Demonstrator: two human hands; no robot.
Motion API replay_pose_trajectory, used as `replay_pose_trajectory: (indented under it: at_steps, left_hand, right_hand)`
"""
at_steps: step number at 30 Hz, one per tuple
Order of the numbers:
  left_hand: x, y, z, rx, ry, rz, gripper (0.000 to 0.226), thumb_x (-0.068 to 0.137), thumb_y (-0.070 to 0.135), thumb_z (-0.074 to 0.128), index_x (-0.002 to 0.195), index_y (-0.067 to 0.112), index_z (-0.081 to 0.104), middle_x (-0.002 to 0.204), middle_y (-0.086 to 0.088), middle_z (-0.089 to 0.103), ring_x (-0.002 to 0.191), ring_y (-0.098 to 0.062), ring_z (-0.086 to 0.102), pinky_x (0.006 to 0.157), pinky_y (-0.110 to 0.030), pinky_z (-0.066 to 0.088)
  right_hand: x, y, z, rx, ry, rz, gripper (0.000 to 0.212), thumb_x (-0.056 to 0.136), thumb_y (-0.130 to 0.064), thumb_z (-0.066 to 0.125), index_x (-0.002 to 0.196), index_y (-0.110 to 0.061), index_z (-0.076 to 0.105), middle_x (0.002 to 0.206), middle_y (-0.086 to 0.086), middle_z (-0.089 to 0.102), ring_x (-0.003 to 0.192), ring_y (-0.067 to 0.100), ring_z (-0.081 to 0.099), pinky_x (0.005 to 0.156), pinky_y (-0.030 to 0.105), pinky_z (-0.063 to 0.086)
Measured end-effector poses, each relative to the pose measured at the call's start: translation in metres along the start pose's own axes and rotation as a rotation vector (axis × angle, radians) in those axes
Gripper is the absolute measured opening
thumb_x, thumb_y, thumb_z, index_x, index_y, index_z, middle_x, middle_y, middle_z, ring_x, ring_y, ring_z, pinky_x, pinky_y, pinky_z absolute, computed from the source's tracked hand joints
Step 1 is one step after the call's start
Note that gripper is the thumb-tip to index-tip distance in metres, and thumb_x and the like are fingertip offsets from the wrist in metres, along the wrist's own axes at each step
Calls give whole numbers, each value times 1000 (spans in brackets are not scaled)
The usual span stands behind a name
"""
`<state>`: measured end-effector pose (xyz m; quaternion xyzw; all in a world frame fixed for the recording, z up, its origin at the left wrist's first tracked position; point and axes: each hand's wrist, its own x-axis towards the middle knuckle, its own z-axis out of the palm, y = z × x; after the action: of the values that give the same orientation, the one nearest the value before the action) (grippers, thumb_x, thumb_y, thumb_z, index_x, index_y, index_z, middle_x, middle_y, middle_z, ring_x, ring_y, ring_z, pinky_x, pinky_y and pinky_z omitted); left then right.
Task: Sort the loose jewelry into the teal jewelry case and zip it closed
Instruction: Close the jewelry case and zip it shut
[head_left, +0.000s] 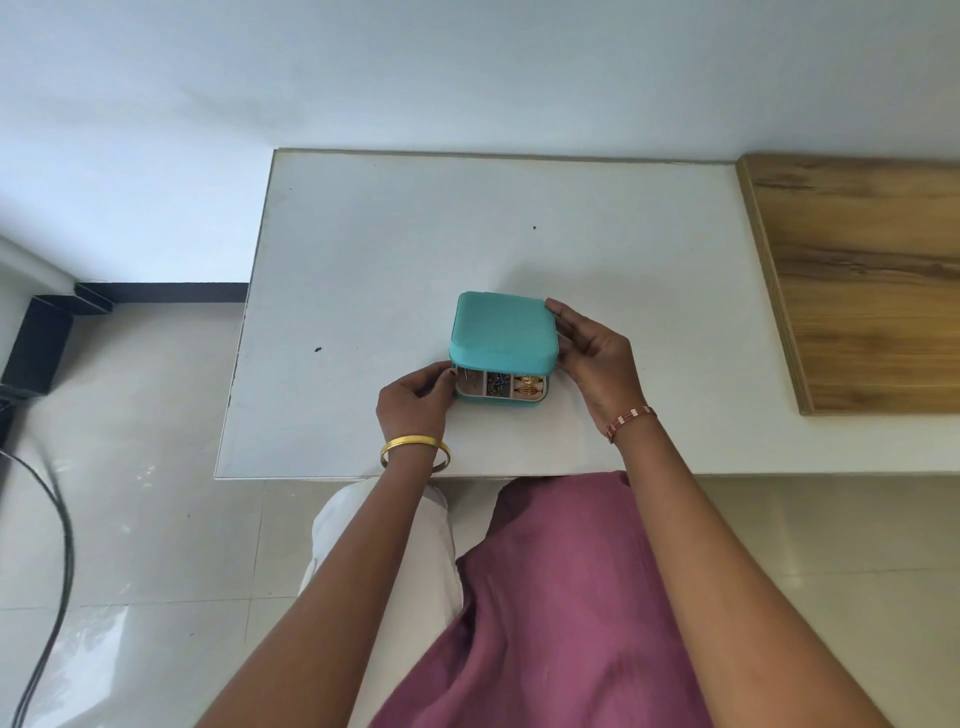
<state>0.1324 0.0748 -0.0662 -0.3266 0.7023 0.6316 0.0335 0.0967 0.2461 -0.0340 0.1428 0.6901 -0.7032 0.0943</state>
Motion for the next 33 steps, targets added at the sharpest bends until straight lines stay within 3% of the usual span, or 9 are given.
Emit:
replay_pose_trajectory:
  at_steps: [7, 11, 13, 16, 20, 22, 25, 30, 33]
  left_hand:
    - [-1, -2, -1, -47, -10, -15, 16, 78, 11, 68, 92, 11, 73, 85, -2, 71, 86, -22, 67, 92, -41, 51]
    - [-3, -2, -1, -46, -3, 2, 18, 79, 7, 67, 97, 6, 72, 90, -2, 69, 89, -23, 67, 94, -41, 50]
    - [-4, -2, -1, -49, -9, 16, 19, 80, 5, 66, 98, 5, 71, 91, -3, 69, 83, -17, 66, 93, -38, 50]
    - [-6, -4, -2, -20, -30, 59, 19, 81, 3, 64, 99, 6, 71, 95, -10, 71, 71, 1, 65, 88, -30, 52]
    - [-9, -4, -2, -48, -32, 53, 21, 87, 13, 59, 101, 2, 69, 94, -8, 69, 86, -19, 65, 94, -43, 50]
    - [-10, -4, -2, -81, -42, 41, 19, 87, 18, 60, 99, 8, 70, 89, -3, 68, 84, -20, 65, 94, -44, 49]
    - [-13, -4, -4, -83, -78, 58, 12, 85, 22, 63, 96, 23, 69, 88, 2, 69, 84, -15, 65, 94, -39, 50]
    - [-15, -1, -5, 42, -117, 137, 30, 82, 21, 66, 108, 7, 66, 99, 3, 65, 93, -13, 62, 88, -25, 47]
    - [-14, 6, -7, 97, -148, 156, 32, 83, 18, 66, 112, 5, 63, 97, 0, 65, 92, -16, 62, 85, -25, 47]
  right_hand:
    - [-2, 5, 1, 148, 19, 88, 51, 79, 24, 38, 124, 5, 52, 126, 14, 56, 112, 20, 56, 105, 39, 41]
    - [-7, 9, 3, 99, 28, 50, 44, 81, 9, 60, 124, 0, 55, 122, 7, 59, 108, 13, 57, 99, 29, 47]
    - [-10, 12, 3, 55, 5, 23, 49, 79, 8, 64, 126, -3, 53, 122, 2, 58, 110, 11, 57, 96, 24, 48]
    - [-11, 13, 2, -2, -14, -7, 51, 80, 8, 63, 128, -4, 51, 124, -1, 55, 115, 14, 55, 98, 28, 46]
    - [-11, 11, 4, -98, -17, -43, 52, 81, 8, 61, 129, -6, 50, 124, 0, 55, 119, 18, 54, 100, 29, 44]
    - [-13, 11, 6, -125, -14, -52, 52, 81, 9, 61, 130, -6, 49, 125, 2, 55, 121, 19, 53, 101, 30, 44]
    - [-14, 9, 8, -145, -7, -56, 58, 81, 10, 60, 135, -4, 42, 135, 8, 51, 123, 18, 50, 105, 31, 40]
    - [-13, 8, 9, -192, -19, -51, 58, 82, 7, 60, 136, -5, 41, 136, 9, 50, 123, 15, 49, 106, 29, 39]
    - [-13, 8, 9, -180, 8, -38, 59, 82, 5, 62, 136, -5, 41, 137, 8, 49, 123, 15, 49, 104, 27, 40]
